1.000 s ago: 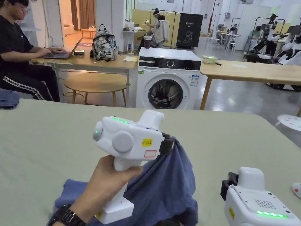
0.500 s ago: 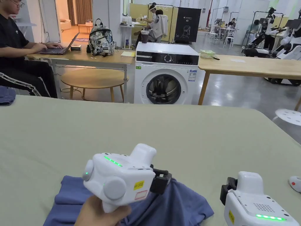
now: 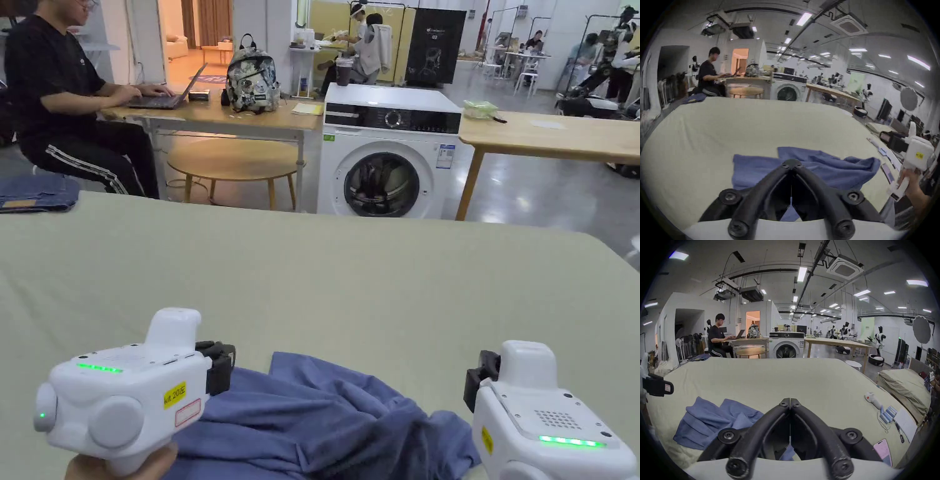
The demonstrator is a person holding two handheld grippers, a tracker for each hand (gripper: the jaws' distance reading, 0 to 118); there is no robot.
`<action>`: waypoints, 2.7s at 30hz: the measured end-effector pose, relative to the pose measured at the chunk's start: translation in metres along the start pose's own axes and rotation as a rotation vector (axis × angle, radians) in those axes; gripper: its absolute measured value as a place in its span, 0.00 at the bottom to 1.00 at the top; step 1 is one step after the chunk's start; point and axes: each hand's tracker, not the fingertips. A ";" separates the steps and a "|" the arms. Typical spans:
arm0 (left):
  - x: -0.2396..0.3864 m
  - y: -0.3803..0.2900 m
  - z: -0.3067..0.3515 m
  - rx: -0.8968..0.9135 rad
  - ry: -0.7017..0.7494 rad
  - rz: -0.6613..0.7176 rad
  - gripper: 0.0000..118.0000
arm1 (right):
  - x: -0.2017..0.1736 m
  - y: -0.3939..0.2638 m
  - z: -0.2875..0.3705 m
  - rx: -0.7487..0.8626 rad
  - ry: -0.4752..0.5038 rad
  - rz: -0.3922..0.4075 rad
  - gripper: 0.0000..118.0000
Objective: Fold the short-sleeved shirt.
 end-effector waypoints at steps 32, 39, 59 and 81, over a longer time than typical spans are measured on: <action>-0.118 0.023 -0.228 -0.554 0.297 -0.045 0.18 | 0.020 -0.027 -0.070 -0.154 -0.041 0.002 0.00; -0.103 0.020 -0.203 -0.516 0.162 0.016 0.01 | 0.039 -0.025 -0.067 -0.190 -0.045 -0.021 0.00; -0.072 0.021 -0.080 -0.293 0.129 0.033 0.01 | 0.063 -0.089 -0.147 -0.730 0.076 0.004 0.59; -0.077 0.076 -0.005 -0.101 0.159 0.020 0.01 | 0.061 0.035 -0.074 -0.309 0.027 0.077 0.01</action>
